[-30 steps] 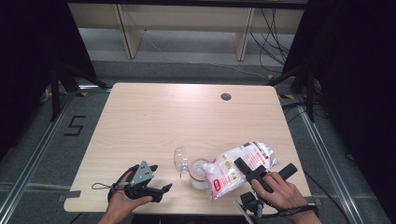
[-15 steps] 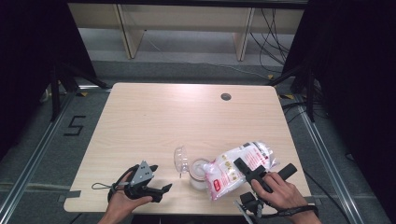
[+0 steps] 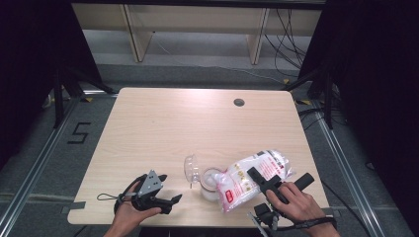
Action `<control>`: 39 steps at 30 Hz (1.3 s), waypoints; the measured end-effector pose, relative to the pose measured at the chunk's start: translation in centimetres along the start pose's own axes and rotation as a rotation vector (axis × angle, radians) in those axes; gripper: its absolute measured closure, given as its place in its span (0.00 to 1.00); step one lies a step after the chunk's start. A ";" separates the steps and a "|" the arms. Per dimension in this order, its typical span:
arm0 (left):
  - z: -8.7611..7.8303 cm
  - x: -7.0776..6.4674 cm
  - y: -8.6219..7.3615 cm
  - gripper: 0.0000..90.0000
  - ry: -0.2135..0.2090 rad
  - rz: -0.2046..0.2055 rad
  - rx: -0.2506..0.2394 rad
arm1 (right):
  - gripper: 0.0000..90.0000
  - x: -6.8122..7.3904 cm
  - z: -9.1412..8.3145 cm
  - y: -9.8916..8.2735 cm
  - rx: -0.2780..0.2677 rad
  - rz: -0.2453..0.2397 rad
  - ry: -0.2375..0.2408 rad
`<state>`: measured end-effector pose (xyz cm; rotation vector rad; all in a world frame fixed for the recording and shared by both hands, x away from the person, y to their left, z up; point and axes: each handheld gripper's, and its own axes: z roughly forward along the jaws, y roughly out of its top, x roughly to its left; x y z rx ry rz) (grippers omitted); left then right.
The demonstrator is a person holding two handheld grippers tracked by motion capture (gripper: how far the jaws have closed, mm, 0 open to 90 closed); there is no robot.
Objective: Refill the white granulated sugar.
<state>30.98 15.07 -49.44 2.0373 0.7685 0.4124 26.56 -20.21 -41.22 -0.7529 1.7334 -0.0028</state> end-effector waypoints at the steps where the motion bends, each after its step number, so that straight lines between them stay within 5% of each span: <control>1: 0.0 0.0 0.0 0.19 -0.001 0.002 0.001 | 0.84 0.0 0.0 0.0 0.001 0.000 0.000; 39: 0.0 0.1 0.0 0.19 -0.003 0.007 0.006 | 0.84 -0.1 -0.1 -0.1 0.008 0.013 0.027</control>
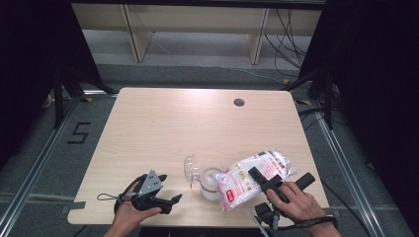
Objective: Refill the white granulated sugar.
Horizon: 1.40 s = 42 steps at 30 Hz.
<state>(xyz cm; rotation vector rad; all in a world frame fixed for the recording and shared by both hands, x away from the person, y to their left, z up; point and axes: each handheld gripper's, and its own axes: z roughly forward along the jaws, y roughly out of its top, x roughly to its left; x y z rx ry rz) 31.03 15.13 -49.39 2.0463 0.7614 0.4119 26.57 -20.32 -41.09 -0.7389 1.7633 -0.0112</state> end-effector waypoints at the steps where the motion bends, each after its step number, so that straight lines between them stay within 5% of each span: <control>1: 0.0 0.0 0.0 0.19 -0.006 0.000 0.002 | 0.84 -0.2 -0.1 0.0 -0.002 -0.012 -0.005; 5: 0.0 0.0 0.0 0.19 -0.004 0.001 -0.005 | 0.84 -0.7 -0.4 0.3 0.010 -0.065 -0.009; 23: 0.0 0.0 0.0 0.19 0.001 -0.002 0.001 | 0.84 -0.7 -0.3 0.4 0.016 -0.082 -0.001; 36: 0.0 0.0 0.0 0.19 0.000 0.000 0.001 | 0.84 0.6 0.9 -1.0 -0.050 0.128 0.027; 42: 0.0 0.0 0.0 0.19 0.003 -0.002 -0.005 | 0.85 1.0 1.4 -2.4 -0.140 0.327 0.014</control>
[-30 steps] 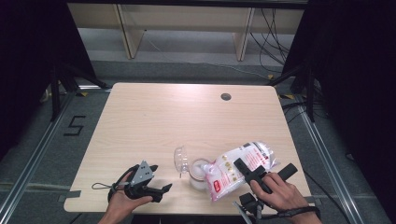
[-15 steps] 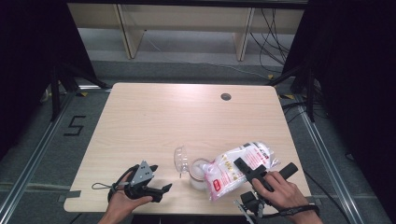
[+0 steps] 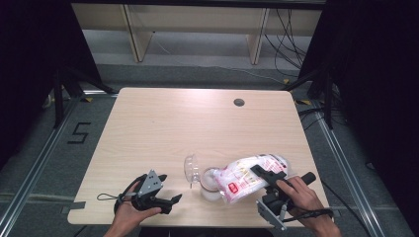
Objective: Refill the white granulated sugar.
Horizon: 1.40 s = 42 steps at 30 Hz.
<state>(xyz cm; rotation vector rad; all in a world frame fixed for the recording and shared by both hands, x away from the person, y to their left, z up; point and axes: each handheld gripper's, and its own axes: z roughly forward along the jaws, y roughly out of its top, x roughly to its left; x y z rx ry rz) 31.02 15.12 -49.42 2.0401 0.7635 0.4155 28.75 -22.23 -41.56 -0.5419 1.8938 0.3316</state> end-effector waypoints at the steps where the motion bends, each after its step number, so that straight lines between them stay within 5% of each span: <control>1: -0.1 0.0 0.0 0.19 0.000 0.003 0.008 | 0.85 -0.1 0.1 -0.2 -0.009 0.015 -0.003; 2: -0.1 0.0 0.1 0.19 0.000 0.006 0.009 | 0.85 0.2 0.2 -0.5 -0.006 0.086 0.010; 3: -0.1 0.0 0.1 0.19 -0.001 0.006 0.009 | 0.85 0.0 0.4 -0.8 -0.030 0.083 -0.005; 5: -0.1 0.0 0.0 0.19 -0.002 0.004 0.007 | 0.85 0.6 0.5 -1.3 -0.037 0.199 0.006; 6: -0.1 0.0 0.0 0.19 0.000 0.004 0.010 | 0.85 0.2 0.9 -1.5 -0.082 0.163 0.005; 7: -0.1 0.1 0.1 0.19 0.000 0.006 0.010 | 0.85 0.8 0.7 -1.7 -0.054 0.276 0.009; 8: -0.1 0.1 0.1 0.19 0.000 0.005 0.010 | 0.85 0.3 1.1 -2.0 -0.098 0.222 0.007; 9: -0.1 0.1 0.1 0.19 -0.002 0.004 0.009 | 0.85 0.9 1.0 -2.1 -0.083 0.324 0.011; 10: -0.1 0.1 0.1 0.19 -0.002 0.004 0.009 | 0.85 1.0 1.0 -2.3 -0.079 0.370 0.018; 13: -0.1 0.0 0.1 0.19 0.001 0.007 0.009 | 0.85 0.8 1.3 -2.8 -0.104 0.387 0.009; 19: -0.1 -0.1 0.0 0.19 0.001 -0.022 0.007 | 0.85 1.5 1.9 -3.6 -0.144 0.588 0.029; 20: -0.1 -0.1 0.0 0.19 0.000 -0.019 0.009 | 0.86 1.8 2.1 -3.7 -0.153 0.652 0.030; 27: -0.2 0.0 0.0 0.19 -0.003 -0.018 0.008 | 0.86 2.2 3.2 -4.9 -0.188 0.772 0.028; 32: -0.1 -0.1 0.0 0.19 -0.005 -0.022 0.005 | 0.86 2.8 4.0 -5.6 -0.212 0.911 0.019; 42: -0.2 0.0 0.1 0.19 0.003 -0.014 0.003 | 0.87 3.7 4.6 -6.8 -0.209 1.058 0.009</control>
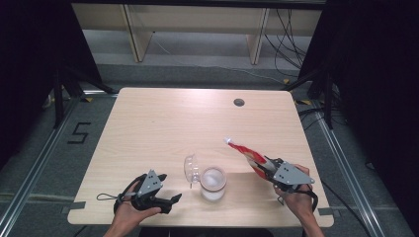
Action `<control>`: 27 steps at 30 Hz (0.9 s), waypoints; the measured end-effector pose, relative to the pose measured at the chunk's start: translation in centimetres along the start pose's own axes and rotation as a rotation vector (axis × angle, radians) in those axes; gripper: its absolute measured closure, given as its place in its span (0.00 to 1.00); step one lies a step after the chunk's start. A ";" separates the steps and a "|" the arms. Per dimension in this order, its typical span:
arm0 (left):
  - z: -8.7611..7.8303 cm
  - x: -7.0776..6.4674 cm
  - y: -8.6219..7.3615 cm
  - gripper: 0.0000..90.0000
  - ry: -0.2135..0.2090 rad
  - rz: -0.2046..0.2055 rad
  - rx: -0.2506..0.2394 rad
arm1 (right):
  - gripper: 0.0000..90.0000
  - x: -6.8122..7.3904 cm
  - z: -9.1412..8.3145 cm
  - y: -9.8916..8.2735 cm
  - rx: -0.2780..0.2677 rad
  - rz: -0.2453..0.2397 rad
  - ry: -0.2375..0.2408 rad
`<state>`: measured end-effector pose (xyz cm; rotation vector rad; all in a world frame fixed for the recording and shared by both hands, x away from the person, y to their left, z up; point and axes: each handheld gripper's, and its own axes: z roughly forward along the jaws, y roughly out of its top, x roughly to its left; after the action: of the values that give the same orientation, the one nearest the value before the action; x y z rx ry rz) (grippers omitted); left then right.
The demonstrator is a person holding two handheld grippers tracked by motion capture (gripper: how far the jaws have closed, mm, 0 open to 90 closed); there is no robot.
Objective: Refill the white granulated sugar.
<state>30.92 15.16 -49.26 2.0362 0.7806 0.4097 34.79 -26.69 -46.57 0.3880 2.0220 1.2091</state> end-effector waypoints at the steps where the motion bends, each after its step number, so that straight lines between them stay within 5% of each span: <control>1: 0.0 0.0 0.0 0.19 0.002 0.004 0.003 | 0.87 0.0 0.1 -0.1 -0.008 0.007 -0.009; 11: 0.0 0.1 0.0 0.19 0.001 0.017 0.017 | 0.87 -0.4 0.3 -1.0 -0.008 0.066 -0.004; 22: 0.0 -0.1 0.0 0.19 0.000 -0.006 0.002 | 0.87 -0.2 -0.1 -1.1 0.057 0.163 0.009; 24: 0.0 0.1 0.0 0.19 0.003 0.011 0.014 | 0.87 -0.4 -0.2 -1.2 0.044 0.135 -0.012; 27: 0.1 -0.1 -0.1 0.19 -0.001 -0.004 0.002 | 0.87 -0.4 -0.4 -1.3 0.043 0.164 -0.016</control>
<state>30.88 15.06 -49.37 2.0357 0.7851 0.4061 34.93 -27.86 -47.35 0.5926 2.0372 1.2583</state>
